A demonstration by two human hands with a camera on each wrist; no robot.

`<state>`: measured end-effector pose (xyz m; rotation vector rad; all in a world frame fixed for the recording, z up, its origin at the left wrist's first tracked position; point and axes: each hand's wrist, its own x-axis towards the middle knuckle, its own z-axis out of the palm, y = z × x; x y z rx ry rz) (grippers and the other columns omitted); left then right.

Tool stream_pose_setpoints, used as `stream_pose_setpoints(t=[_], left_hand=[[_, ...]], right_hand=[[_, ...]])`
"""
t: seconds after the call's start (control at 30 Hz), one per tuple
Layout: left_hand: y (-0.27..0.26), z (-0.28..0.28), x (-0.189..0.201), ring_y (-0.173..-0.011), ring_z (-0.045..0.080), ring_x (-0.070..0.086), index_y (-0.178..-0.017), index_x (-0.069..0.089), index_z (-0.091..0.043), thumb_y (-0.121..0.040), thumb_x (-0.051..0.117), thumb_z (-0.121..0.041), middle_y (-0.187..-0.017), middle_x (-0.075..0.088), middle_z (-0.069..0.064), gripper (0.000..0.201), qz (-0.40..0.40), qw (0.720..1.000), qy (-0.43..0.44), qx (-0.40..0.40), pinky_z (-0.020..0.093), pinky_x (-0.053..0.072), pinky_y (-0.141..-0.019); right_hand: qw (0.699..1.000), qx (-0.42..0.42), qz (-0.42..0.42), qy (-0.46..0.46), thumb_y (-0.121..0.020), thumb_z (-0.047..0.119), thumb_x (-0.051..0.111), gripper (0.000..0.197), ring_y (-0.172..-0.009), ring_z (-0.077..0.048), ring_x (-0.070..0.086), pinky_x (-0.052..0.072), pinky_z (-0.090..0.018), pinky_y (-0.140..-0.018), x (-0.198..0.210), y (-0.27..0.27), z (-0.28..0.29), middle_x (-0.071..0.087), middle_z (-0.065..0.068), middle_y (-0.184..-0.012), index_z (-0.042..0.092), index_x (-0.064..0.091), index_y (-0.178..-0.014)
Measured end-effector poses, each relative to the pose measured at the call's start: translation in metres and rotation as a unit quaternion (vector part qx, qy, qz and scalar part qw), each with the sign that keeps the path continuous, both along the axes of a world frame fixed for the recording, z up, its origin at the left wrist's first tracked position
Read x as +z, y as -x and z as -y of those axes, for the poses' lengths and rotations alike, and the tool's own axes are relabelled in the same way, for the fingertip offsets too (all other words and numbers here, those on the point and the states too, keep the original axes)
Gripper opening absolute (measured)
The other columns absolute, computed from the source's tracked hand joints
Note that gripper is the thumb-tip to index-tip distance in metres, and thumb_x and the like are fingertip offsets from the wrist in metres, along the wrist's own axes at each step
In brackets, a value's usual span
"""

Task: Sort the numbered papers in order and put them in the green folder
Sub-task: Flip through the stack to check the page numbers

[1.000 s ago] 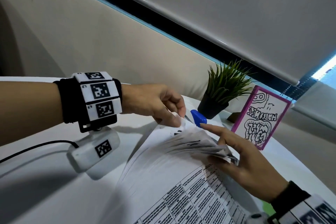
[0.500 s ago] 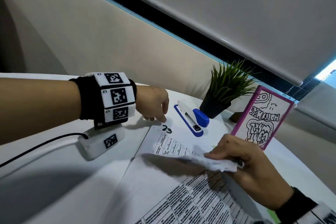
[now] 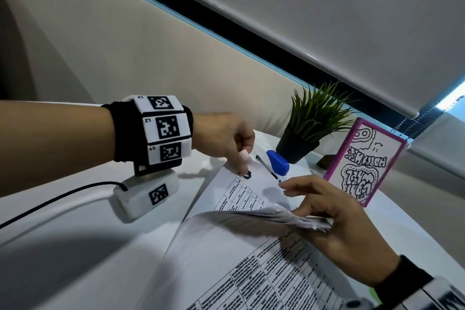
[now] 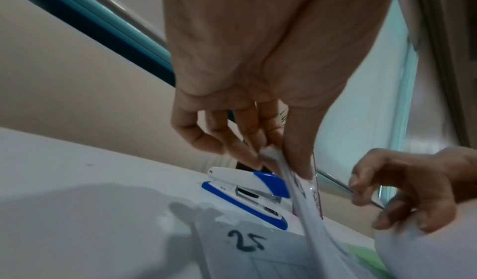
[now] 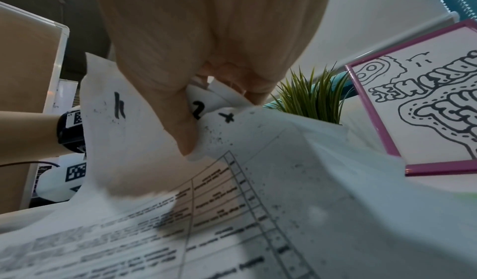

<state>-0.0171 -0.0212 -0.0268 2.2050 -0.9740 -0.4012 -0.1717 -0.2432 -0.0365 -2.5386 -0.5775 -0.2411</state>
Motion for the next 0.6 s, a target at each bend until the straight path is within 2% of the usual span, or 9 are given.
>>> stream_pose_setpoints(t=[0.07,0.13,0.23,0.33,0.37,0.43,0.5,0.57,0.6], left_hand=[[0.003,-0.001,0.004,-0.071,0.006,0.054,-0.075,0.066,-0.022,-0.069,0.085,-0.035,-0.081,0.066,-0.011,0.024,0.037,0.999,0.015,0.0,0.025,0.041,-0.065],[0.006,-0.002,0.008,-0.091,0.006,0.059,-0.068,0.066,-0.031,-0.067,0.084,-0.043,-0.099,0.069,-0.012,0.021,0.049,0.998,0.034,-0.025,0.029,0.045,-0.077],[0.012,-0.005,0.014,-0.1,0.017,0.064,-0.07,0.068,-0.024,-0.07,0.084,-0.036,-0.106,0.071,-0.005,0.02,-0.018,0.993,0.079,-0.088,0.04,0.046,-0.092],[0.016,-0.009,0.016,-0.083,0.021,0.064,-0.085,0.066,-0.012,-0.076,0.081,-0.02,-0.11,0.068,0.02,0.019,-0.145,0.97,0.147,-0.127,0.045,0.05,-0.086],[0.018,-0.01,0.016,-0.082,0.021,0.064,-0.092,0.064,-0.01,-0.078,0.079,-0.016,-0.112,0.066,0.023,0.021,-0.178,0.962,0.164,-0.128,0.041,0.051,-0.084],[0.018,-0.009,0.017,-0.083,0.023,0.068,-0.105,0.059,-0.009,-0.08,0.074,-0.023,-0.112,0.068,0.019,0.032,-0.222,0.953,0.181,-0.102,0.033,0.054,-0.081],[0.013,-0.008,0.016,-0.083,0.023,0.071,-0.11,0.058,-0.005,-0.081,0.07,-0.034,-0.106,0.072,0.013,0.042,-0.213,0.962,0.165,-0.034,0.03,0.054,-0.078],[0.005,-0.009,0.009,-0.082,0.019,0.071,-0.105,0.063,-0.003,-0.087,0.068,-0.037,-0.096,0.074,0.008,0.039,-0.119,0.99,0.073,0.036,0.028,0.053,-0.073],[0.001,-0.01,0.004,-0.078,0.016,0.071,-0.103,0.065,-0.003,-0.088,0.067,-0.038,-0.09,0.074,0.005,0.038,-0.082,0.994,0.013,0.065,0.025,0.053,-0.069]], right_hand=[[1.0,-0.01,0.008,0.027,-0.076,0.01,0.081,0.023,-0.125,-0.012,0.054,0.049,-0.033,-0.094,0.002,-0.001,0.0,0.058,0.013,-0.131,0.026,0.066,-0.069],[0.999,-0.014,0.011,0.044,-0.077,0.013,0.081,0.024,-0.133,-0.012,0.047,0.043,-0.034,-0.103,0.003,-0.001,-0.001,0.052,0.014,-0.139,0.027,0.064,-0.069],[0.999,-0.018,0.005,0.051,-0.077,0.012,0.081,0.026,-0.134,-0.011,0.046,0.04,-0.033,-0.104,0.005,-0.001,-0.001,0.048,0.016,-0.144,0.028,0.063,-0.068],[1.0,-0.014,0.001,0.026,-0.079,0.013,0.08,0.025,-0.111,-0.012,0.062,0.052,-0.034,-0.083,0.005,-0.001,-0.001,0.063,0.01,-0.123,0.027,0.061,-0.07],[1.0,-0.01,0.005,0.018,-0.08,0.013,0.079,0.023,-0.098,-0.013,0.066,0.053,-0.036,-0.074,0.005,0.0,0.0,0.068,0.008,-0.11,0.026,0.061,-0.072],[1.0,-0.012,0.018,0.006,-0.08,0.017,0.078,0.018,-0.078,-0.013,0.066,0.052,-0.033,-0.062,0.004,0.003,-0.001,0.07,0.007,-0.088,0.025,0.062,-0.077],[0.999,-0.021,0.019,-0.027,-0.079,0.016,0.079,0.025,-0.071,-0.013,0.065,0.051,-0.032,-0.06,0.004,0.007,-0.002,0.068,0.007,-0.079,0.029,0.062,-0.093],[0.998,-0.028,0.006,-0.052,-0.077,0.009,0.08,0.051,-0.073,-0.014,0.065,0.053,-0.029,-0.067,0.003,0.007,0.0,0.064,0.007,-0.076,0.035,0.057,-0.114],[0.999,-0.025,0.002,-0.045,-0.077,0.008,0.079,0.054,-0.073,-0.014,0.065,0.053,-0.029,-0.068,0.003,0.007,0.0,0.063,0.008,-0.075,0.036,0.057,-0.117]])
